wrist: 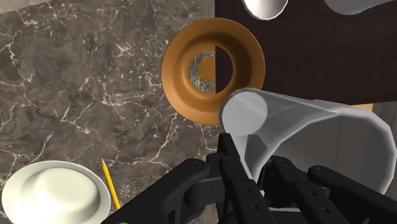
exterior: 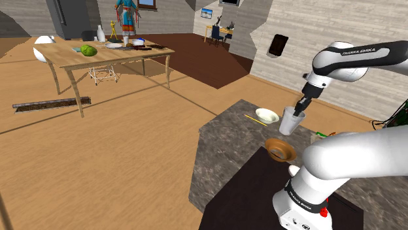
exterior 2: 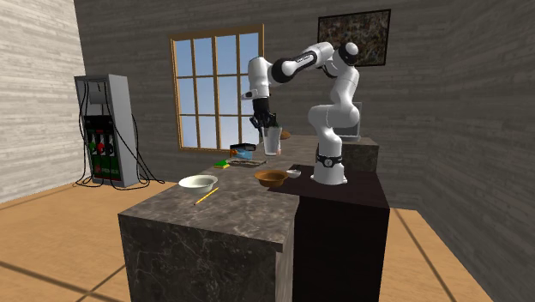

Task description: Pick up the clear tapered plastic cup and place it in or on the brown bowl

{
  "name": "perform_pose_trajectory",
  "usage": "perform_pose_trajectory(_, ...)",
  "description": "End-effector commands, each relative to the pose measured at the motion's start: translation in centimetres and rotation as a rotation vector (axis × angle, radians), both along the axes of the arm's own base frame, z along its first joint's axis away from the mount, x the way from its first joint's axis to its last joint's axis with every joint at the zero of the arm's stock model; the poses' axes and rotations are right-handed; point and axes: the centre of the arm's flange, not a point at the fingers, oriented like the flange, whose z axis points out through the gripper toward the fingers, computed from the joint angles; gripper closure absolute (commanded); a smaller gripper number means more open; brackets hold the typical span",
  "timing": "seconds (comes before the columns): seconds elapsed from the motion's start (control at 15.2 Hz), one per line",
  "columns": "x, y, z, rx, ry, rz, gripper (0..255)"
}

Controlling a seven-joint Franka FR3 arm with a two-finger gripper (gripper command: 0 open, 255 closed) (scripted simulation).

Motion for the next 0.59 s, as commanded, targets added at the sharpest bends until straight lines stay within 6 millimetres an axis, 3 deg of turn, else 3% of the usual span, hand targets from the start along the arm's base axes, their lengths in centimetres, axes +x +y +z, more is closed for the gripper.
perform_pose_trajectory(0.0,-2.3,-0.4,0.4,0.001,0.001,0.0,255)
perform_pose_trajectory(0.53,-2.3,-0.4,-3.8,0.001,0.001,0.0,255)
